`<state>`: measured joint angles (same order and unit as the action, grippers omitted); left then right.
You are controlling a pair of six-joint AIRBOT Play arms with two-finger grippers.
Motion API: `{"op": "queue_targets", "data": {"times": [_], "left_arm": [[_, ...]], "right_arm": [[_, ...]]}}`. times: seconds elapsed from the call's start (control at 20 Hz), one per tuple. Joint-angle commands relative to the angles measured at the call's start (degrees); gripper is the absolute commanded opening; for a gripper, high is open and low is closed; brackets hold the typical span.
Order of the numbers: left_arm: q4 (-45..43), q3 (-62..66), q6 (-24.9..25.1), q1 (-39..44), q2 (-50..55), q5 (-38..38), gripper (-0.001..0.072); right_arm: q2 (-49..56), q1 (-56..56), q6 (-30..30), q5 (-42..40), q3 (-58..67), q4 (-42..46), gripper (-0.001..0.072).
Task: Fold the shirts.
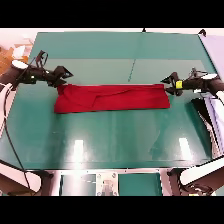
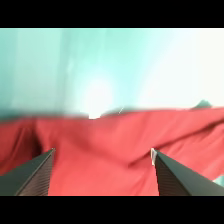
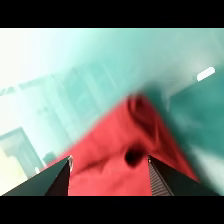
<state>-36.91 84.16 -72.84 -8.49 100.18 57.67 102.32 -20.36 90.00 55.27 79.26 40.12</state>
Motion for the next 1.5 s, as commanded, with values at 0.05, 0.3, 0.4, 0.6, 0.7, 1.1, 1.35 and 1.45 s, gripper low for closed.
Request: {"op": "queue_targets", "data": {"times": [0.05, 0.3, 0.4, 0.6, 0.7, 1.1, 1.35, 1.45], "left_arm": [[2.64, 6.69, 0.96, -2.97, 1.53, 9.09, 0.072], [2.69, 9.27, 0.92, -4.04, 1.53, 18.03, 0.0351], [2.93, 9.27, 0.9, -3.93, 1.53, 18.45, 0.0032], [3.3, 9.27, 0.92, -3.65, 1.53, 19.89, 0.0023], [3.32, 9.27, 0.92, -2.54, 1.53, 19.93, 0.0023], [-1.88, 9.22, 2.86, 19.82, 2.34, 3.85, 0.0023], [-1.81, 9.44, 0.79, 37.33, 10.1, -14.97, 0.0023], [-1.62, 10.4, -2.43, 40.94, 13.55, -19.32, 0.0023]], "right_arm": [[2.58, -6.88, -6.88, 13.9, 9.73, 2.49, 0.0541], [6.91, -9.84, -14.29, 25.64, 9.73, 8.76, 0.0541], [9.7, -8.46, -16.63, 27.39, 9.75, 8.44, 0.0541], [13.64, -3.63, -18.86, 28.61, 9.77, 8.33, 0.0541], [14.23, -1.38, -20.35, 28.57, 9.86, 8.37, 0.0311], [7.8, -0.79, -19.93, 36.13, 18.45, 8.35, 0.0016], [-4.55, 0.11, -19.28, 40.02, 19.58, 4.79, 0.0016], [-8.52, 1.05, -19.3, 41.29, 19.63, 0.76, 0.0016]]}}
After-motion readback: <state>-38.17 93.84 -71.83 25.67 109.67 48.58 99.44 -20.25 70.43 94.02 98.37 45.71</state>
